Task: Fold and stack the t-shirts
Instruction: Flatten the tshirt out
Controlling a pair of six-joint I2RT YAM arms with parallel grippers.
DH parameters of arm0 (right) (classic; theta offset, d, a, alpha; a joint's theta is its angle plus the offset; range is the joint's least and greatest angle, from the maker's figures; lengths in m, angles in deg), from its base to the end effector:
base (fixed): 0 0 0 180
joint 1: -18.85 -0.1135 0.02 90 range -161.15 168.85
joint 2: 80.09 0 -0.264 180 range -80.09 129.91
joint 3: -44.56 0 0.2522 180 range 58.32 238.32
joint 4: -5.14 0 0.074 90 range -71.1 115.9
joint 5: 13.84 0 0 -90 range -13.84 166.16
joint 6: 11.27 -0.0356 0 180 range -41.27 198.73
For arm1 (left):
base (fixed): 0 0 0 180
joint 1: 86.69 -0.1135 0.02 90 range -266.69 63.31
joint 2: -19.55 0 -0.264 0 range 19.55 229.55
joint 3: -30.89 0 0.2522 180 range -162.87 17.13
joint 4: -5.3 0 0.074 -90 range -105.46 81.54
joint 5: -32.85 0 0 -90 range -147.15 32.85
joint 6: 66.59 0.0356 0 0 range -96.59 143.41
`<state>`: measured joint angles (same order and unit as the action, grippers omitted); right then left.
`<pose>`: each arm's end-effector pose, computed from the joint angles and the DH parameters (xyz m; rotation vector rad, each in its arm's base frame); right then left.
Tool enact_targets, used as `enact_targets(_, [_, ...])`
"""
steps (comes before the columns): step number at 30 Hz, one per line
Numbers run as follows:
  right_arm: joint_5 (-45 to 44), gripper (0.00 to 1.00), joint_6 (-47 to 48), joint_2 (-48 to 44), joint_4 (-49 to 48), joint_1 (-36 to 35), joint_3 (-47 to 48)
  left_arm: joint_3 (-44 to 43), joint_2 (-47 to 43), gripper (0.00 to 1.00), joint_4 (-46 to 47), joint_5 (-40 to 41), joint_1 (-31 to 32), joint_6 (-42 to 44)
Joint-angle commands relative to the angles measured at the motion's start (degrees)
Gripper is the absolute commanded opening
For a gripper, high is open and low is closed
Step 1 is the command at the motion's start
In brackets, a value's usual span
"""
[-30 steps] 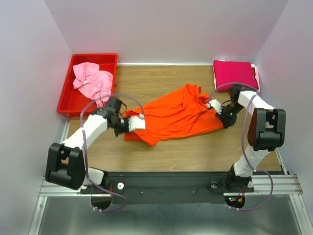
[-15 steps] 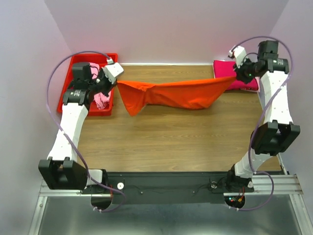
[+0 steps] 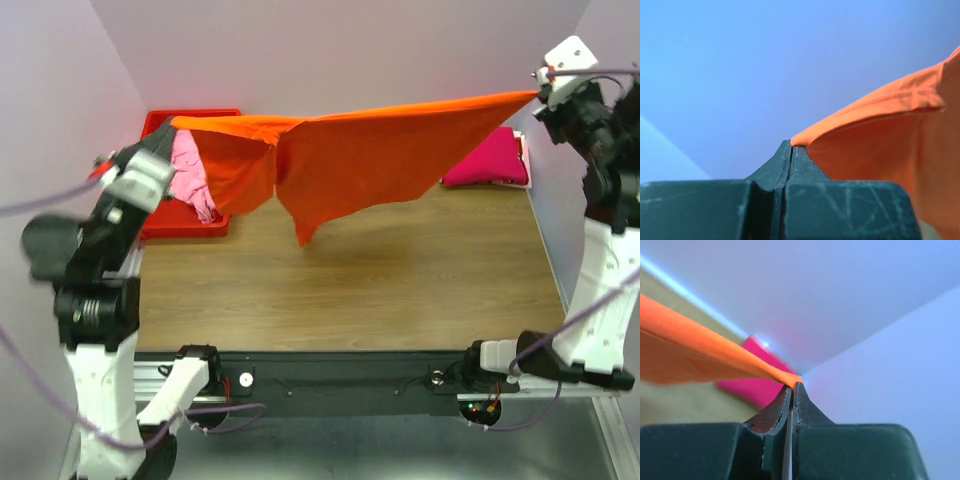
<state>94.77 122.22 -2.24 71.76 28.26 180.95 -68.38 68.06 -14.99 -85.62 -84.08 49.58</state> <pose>0.2019 -0.0219 0.5716 -0.7311 1.5584 -0.4089 0.0945 -0.0213 0.5600 0.6878 0.8705 0.1102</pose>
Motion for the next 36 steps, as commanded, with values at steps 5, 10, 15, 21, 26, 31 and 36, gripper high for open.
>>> enact_targets(5, [-7.5,0.01,0.9,-10.1,-12.8,0.6,0.2,-4.3,-5.4,0.0,1.8,9.7,-0.3,6.3])
enact_targets(10, [-6.9,0.01,2.2,-11.0,-13.0,0.6,-7.3,2.3,-4.7,0.0,-2.2,9.5,-0.2,8.0])
enact_targets(15, [-7.4,0.01,1.8,-7.0,-13.0,0.6,-5.2,2.6,-1.6,0.0,-1.4,14.7,-0.3,8.6])
enact_targets(21, [-6.9,0.01,-0.2,-1.5,-13.2,0.6,1.2,-0.3,1.5,0.0,2.8,12.5,-0.3,5.1])
enact_targets(26, [-7.5,0.01,1.1,-2.3,-13.6,0.6,2.7,-2.1,1.1,0.0,5.3,10.2,-0.3,3.6])
enact_targets(31, [-8.0,0.0,2.0,-7.0,-13.9,0.6,1.9,-3.3,-2.5,0.0,4.8,9.8,-0.4,1.3])
enact_targets(36, [-9.3,0.01,3.0,-12.6,-14.0,0.6,1.6,-5.4,-8.7,0.0,0.4,11.8,-0.3,1.4])
